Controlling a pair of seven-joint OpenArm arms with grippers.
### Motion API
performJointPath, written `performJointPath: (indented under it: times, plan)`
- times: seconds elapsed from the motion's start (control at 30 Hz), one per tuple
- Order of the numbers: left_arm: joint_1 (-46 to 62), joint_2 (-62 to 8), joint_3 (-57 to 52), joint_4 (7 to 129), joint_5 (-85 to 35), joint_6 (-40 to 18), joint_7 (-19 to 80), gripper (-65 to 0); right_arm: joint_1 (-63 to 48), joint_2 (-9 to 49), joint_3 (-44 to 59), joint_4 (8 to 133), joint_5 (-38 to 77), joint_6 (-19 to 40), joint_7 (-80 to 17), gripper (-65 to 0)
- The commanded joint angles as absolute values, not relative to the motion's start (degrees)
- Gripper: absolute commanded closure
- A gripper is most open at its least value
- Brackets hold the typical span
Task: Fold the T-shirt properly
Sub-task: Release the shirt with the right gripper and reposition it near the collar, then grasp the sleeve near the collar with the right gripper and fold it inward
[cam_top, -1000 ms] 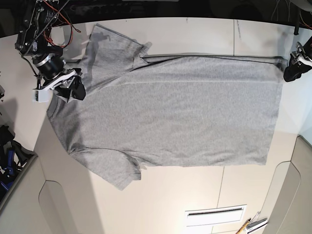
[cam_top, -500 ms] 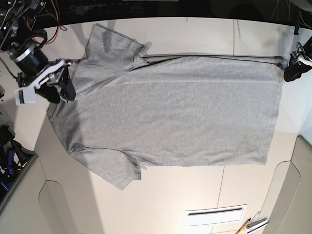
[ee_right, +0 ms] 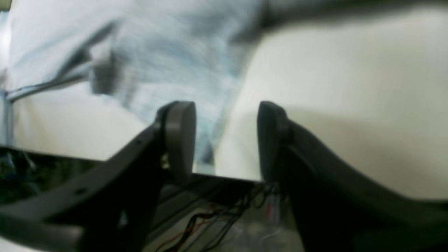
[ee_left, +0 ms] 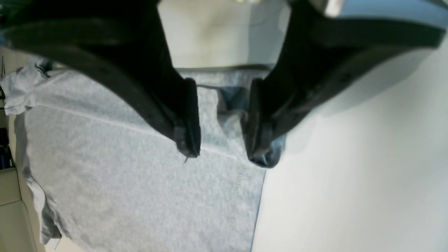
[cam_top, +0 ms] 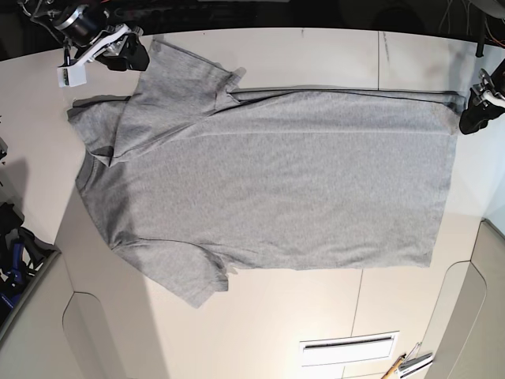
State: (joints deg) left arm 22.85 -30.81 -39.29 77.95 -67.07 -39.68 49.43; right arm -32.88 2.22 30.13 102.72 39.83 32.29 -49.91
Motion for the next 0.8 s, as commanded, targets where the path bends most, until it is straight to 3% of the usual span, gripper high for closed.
performJointPath:
  times: [0.0,0.17,0.47,0.57,0.67,0.77]
  plan:
    - [22.7,-32.1,-39.7,78.6,-68.4,-40.0,48.4,-25.5,-32.1,2.7,30.3,101.5,40.8,32.1,-49.5,-28.4]
    - [22.7,-32.1,-39.7,78.6,-68.3,-40.0,48.4,-25.5,-28.9,2.7,29.6,94.5,46.7,32.2,-51.7,-28.4]
    - [22.7,-32.1,-39.7,78.6,-68.3,-40.0,48.4,-25.5,-28.9,2.7,22.5,94.2,47.1,32.4,-53.9,-28.1]
    - [22.7,-32.1,-39.7,78.6,-68.3,-40.0,48.4,-25.5,-28.9,2.7,21.1,94.2,47.2,32.4,-53.8,-18.5]
    - [22.7,-32.1,-39.7,78.6,-68.3,-40.0,48.4,-25.5,-28.8,2.7,21.0,94.3,47.2,32.4,-53.8,0.0]
    - [22.7,-32.1,-39.7,78.6,-68.3,-40.0,48.4,-25.5,-27.9,2.7,21.0,94.4,48.0,32.4,-53.8,0.0]
